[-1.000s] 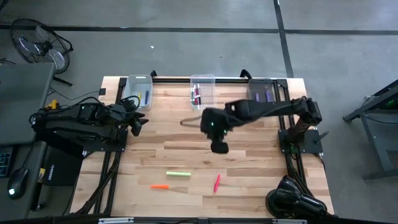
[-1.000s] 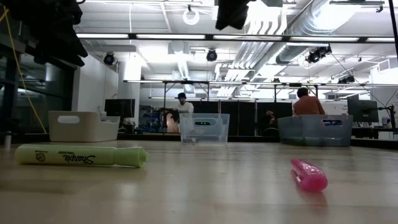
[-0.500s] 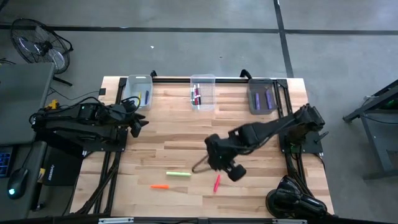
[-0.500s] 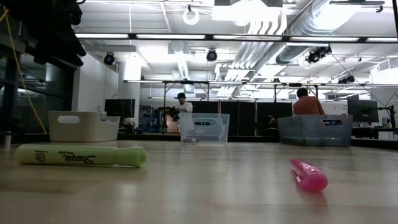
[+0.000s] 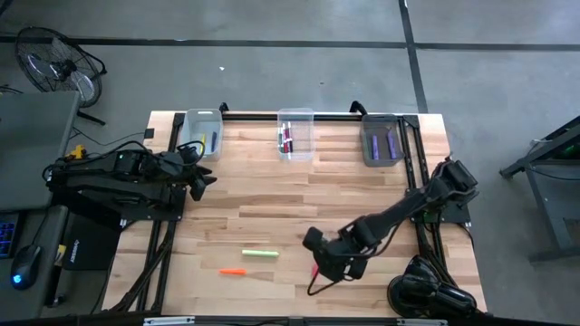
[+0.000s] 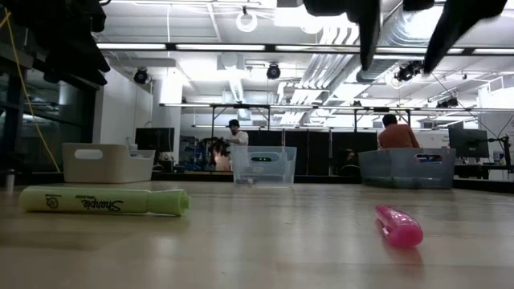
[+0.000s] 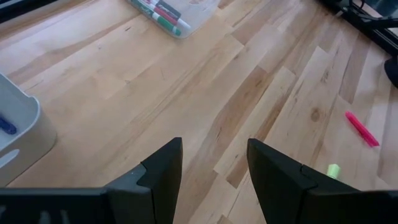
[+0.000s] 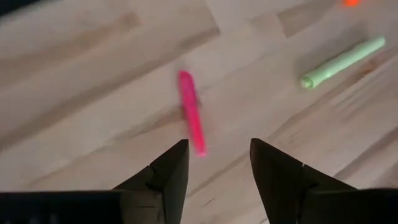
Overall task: Pick & Place Markers
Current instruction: Put the pink pen into the gray bin
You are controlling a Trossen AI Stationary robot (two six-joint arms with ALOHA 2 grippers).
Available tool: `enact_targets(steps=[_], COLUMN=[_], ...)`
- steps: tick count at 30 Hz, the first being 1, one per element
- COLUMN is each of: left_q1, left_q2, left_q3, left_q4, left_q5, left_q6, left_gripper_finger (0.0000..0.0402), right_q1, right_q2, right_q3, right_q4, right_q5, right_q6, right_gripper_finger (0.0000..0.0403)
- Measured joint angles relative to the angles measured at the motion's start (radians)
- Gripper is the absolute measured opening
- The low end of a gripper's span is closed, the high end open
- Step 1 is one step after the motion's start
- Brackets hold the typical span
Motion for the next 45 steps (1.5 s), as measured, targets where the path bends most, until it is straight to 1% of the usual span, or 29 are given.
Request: enact_targets(steps=[2, 6, 8, 12, 19, 24, 28, 36, 39, 45], left_q1=[0.0, 0.0, 0.0, 0.0, 0.0, 0.0, 0.0, 0.0, 0.0, 0.0], left_q2=[0.0, 0.0, 0.0, 0.0, 0.0, 0.0, 0.0, 0.0, 0.0, 0.0], left_q3=[0.0, 0.0, 0.0, 0.0, 0.0, 0.0, 0.0, 0.0, 0.0, 0.0], left_q4=[0.0, 0.0, 0.0, 0.0, 0.0, 0.0, -0.001, -0.007, -0.008, -0.019], left_q5=[0.0, 0.001, 0.001, 0.001, 0.001, 0.001, 0.001, 0.002, 0.002, 0.002], left_q6=[-0.002, -0.003, -0.003, -0.003, -0.007, -0.007, -0.007, -0.008, -0.008, -0.008], left_gripper_finger=[0.0176, 0.0176, 0.0176, 0.0176, 0.0176, 0.0176, 0.0176, 0.0176, 0.0176, 0.0176], right_q1=[0.008, 0.009, 0.01, 0.007, -0.033, -0.063, -0.074, -0.08, -0.086, -0.087], right_q2=[0.0, 0.0, 0.0, 0.0, 0.004, 0.024, 0.059, 0.117, 0.13, 0.16], right_q3=[-0.052, -0.147, -0.179, -0.215, -0.266, -0.276, -0.274, -0.276, -0.274, -0.269], right_q4=[0.081, 0.193, 0.221, 0.249, 0.358, 0.378, 0.396, 0.419, 0.431, 0.425], right_q5=[0.036, -0.029, -0.038, -0.041, -0.102, -0.111, -0.164, -0.154, -0.168, -0.197], right_q6=[-0.002, -0.002, 0.005, 0.006, -0.003, -0.044, -0.061, -0.064, -0.064, -0.06], right_gripper_finger=[0.016, 0.0159, 0.0159, 0.0159, 0.016, 0.0161, 0.0161, 0.0161, 0.0161, 0.0146])
